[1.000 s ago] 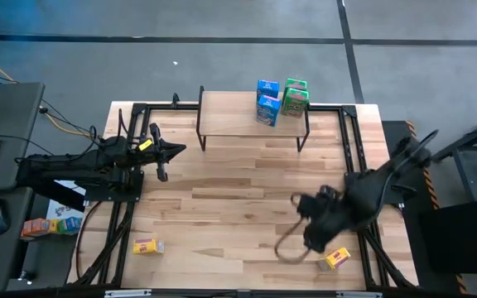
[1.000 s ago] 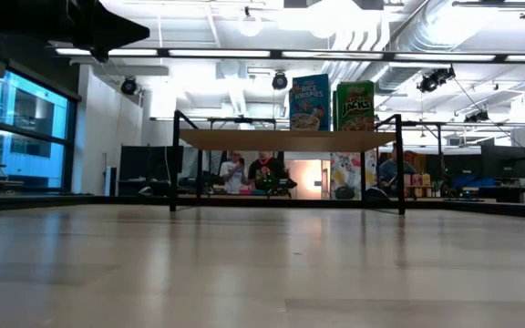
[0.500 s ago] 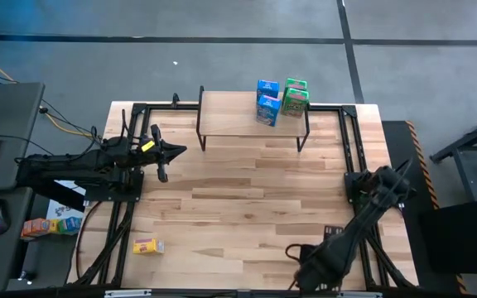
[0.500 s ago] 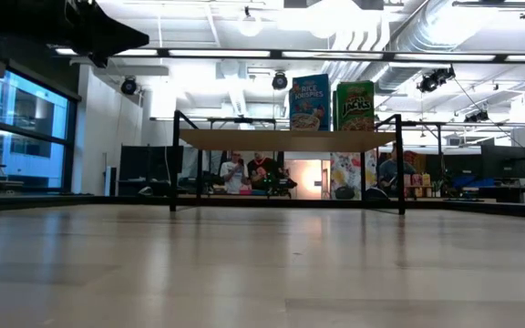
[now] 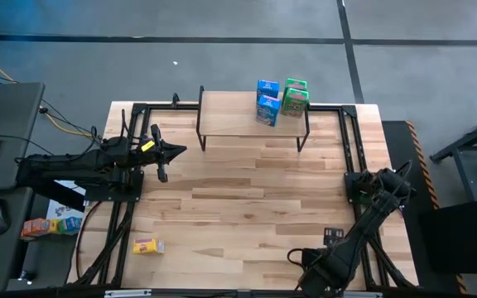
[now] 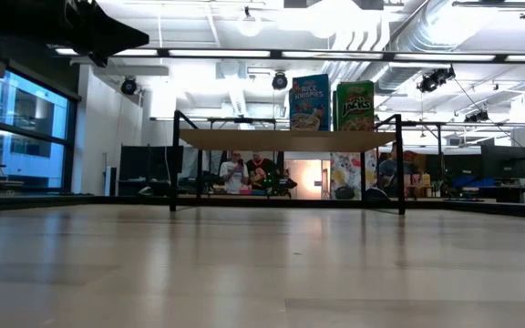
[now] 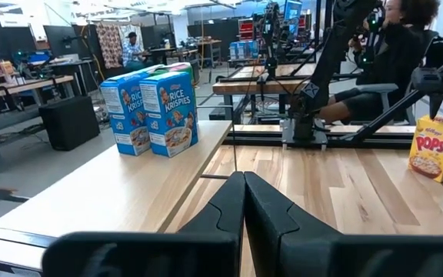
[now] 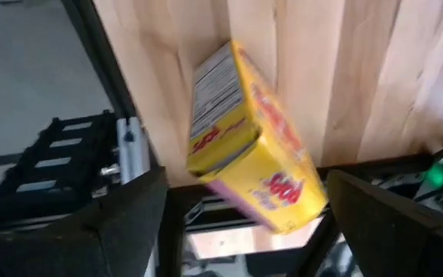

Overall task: Stack cereal on shelf
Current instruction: Put the right yellow cereal box on the shelf

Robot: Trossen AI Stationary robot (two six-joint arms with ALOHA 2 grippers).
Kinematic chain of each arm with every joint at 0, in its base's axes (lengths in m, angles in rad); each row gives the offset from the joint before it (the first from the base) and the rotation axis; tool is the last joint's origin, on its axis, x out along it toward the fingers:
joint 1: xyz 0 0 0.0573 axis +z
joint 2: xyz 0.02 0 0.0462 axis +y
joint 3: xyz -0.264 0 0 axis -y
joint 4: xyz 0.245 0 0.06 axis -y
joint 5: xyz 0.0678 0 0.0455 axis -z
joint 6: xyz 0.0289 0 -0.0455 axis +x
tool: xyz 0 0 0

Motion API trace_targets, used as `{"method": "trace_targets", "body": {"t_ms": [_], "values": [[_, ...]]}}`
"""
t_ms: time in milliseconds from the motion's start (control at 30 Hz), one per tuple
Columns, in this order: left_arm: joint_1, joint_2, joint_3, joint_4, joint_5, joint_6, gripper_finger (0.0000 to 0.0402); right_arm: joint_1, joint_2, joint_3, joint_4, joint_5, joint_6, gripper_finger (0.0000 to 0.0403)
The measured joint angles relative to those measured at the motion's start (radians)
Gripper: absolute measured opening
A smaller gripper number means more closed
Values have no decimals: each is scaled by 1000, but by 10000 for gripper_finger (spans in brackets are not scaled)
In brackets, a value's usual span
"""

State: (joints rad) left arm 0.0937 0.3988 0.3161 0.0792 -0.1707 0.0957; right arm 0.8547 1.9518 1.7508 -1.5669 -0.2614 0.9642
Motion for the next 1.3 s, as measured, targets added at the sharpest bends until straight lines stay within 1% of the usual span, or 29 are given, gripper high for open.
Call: {"method": "trace_targets", "body": {"t_ms": [67,233,367,433,467,633,767,933,1067,1200,1300], "values": [[0,0,0,0,0,10,0,0,0,0,4,-2,26,339],[0,0,0,0,0,-11,0,19,0,-14,6,26,2,339],[0,0,0,-3,0,-14,0,52,0,-68,13,-21,-12,339],[0,0,0,-6,0,-14,0,60,0,-89,31,-23,-18,339],[0,0,0,-5,0,-14,0,60,0,-97,39,-12,-21,339],[0,0,0,-5,0,-14,0,56,0,-113,46,125,-26,339],[0,0,0,-4,0,-14,0,58,0,-113,42,153,-48,339],[0,0,0,-4,0,-14,0,58,0,-138,43,146,-52,337],[0,0,0,-5,0,-14,0,58,0,-203,74,95,-53,323],[0,0,0,-4,0,-14,0,57,0,-229,123,105,-69,301],[0,0,0,-4,0,-14,0,57,0,-229,132,131,-73,275]]}}
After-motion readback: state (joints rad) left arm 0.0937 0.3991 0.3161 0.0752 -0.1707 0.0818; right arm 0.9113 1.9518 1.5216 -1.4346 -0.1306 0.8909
